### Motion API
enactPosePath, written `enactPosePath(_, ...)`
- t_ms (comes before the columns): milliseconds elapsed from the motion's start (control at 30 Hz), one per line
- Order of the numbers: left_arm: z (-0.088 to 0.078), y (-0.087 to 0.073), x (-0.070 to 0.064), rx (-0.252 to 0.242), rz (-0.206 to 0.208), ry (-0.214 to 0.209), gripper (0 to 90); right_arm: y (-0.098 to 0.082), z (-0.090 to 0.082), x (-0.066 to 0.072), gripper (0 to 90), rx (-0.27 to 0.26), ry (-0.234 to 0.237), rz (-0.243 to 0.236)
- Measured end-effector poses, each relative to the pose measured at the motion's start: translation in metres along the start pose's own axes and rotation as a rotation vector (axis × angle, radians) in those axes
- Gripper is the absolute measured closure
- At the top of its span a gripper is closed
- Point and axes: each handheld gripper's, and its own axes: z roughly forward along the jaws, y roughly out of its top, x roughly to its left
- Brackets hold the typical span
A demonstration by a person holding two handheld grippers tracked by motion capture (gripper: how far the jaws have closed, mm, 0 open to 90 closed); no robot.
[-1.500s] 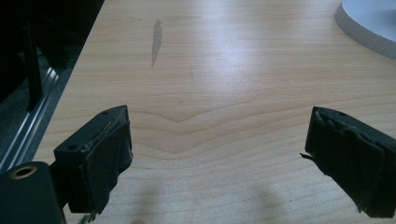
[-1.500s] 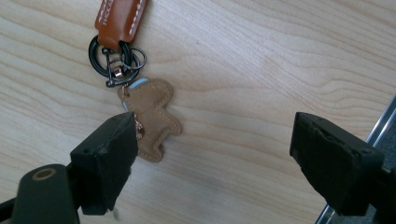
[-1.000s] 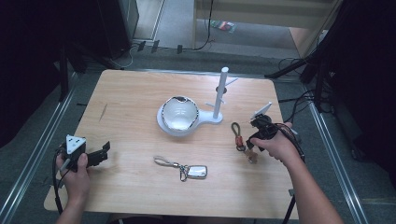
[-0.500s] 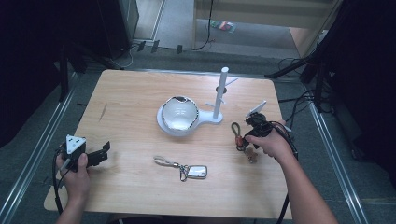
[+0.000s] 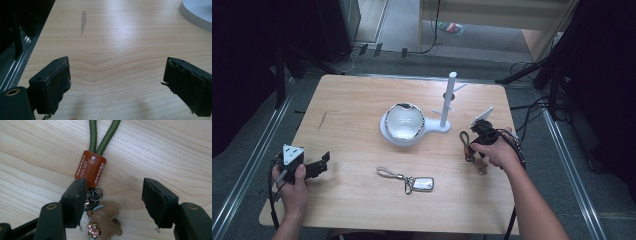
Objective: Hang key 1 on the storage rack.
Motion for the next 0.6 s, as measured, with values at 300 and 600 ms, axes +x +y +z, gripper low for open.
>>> enactPosePath(300, 0.0001, 0.0, 0.0, 0.0, 0.0, -0.001, 7.5, 0.0046, 0.0027, -0.0002, 45.0, 0.002, 0.022, 0.031)
enactPosePath(600, 0.0, 0.0002, 0.0004, 0.001, 0.002, -0.001, 7.6, 0.0095, 0.005, 0.0039, 50.3, 0.008, 0.053, 0.052)
